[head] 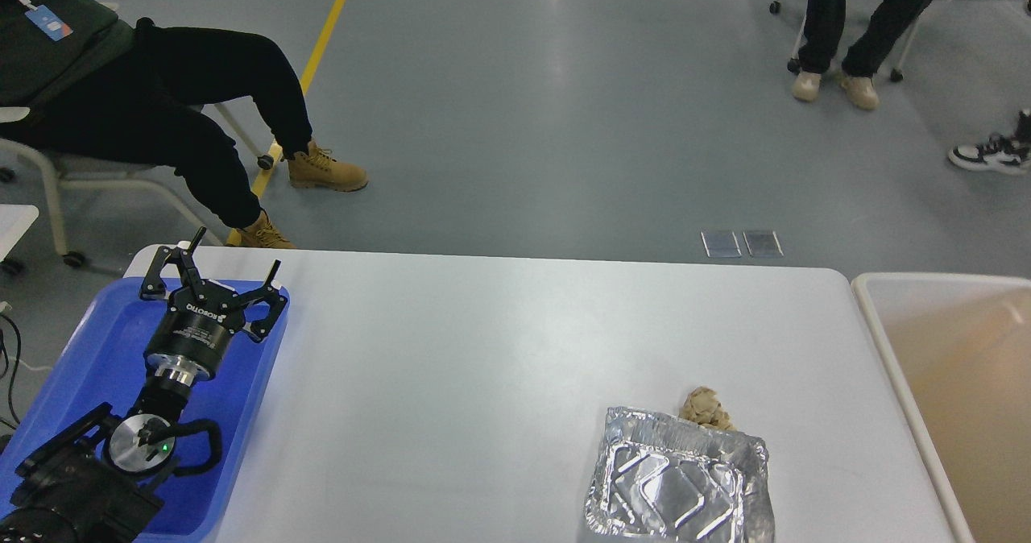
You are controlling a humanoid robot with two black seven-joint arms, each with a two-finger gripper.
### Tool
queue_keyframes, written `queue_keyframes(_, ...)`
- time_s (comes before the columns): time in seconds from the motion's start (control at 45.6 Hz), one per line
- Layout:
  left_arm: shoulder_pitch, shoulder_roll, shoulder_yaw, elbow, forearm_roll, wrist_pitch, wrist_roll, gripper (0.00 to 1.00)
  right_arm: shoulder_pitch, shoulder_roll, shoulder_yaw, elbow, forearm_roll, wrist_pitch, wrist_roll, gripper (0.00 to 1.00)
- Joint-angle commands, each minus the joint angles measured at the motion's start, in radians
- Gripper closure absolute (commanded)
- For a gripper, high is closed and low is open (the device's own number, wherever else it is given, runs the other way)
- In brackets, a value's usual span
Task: Tidy desktop
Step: 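Lower the cup into the beige bin and open the right gripper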
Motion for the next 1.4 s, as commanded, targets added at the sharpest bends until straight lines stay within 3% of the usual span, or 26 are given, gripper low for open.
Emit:
queue_keyframes(0.0,0.0,0.001,0.0,0.0,0.0,0.0,-0.001,0.01,-0.278,0.0,0.18,-0.055,0.364,-0.393,-0.109,1.0)
queue_keyframes(0.11,0.0,0.001,0.0,0.0,0.0,0.0,-0.001,0.01,-0.409,0.031,0.341,-0.058,0.433,-0.505,-0.13,1.0)
queue_keyframes(0.219,0.0,0.001,0.0,0.0,0.0,0.0,-0.001,0.01,-0.548,0.087,0.496,-0.113,0.445,-0.55,-0.133,1.0)
queue_keyframes(0.394,0.0,0.001,0.0,0.0,0.0,0.0,-0.001,0.01,-0.724,0.294,0.718,-0.371,0.445,-0.528,-0.132,1.0)
queue_keyframes(0.876,0.0,0.001,0.0,0.0,0.0,0.002,-0.001,0.01,-0.923,0.416,1.082,-0.376,0.448,-0.542,-0.13,1.0)
queue_keyframes(1.38,0.0,0.001,0.0,0.0,0.0,0.002,-0.003,0.01,-0.972,0.469,1.143,-0.375,0.448,-0.535,-0.095,1.0)
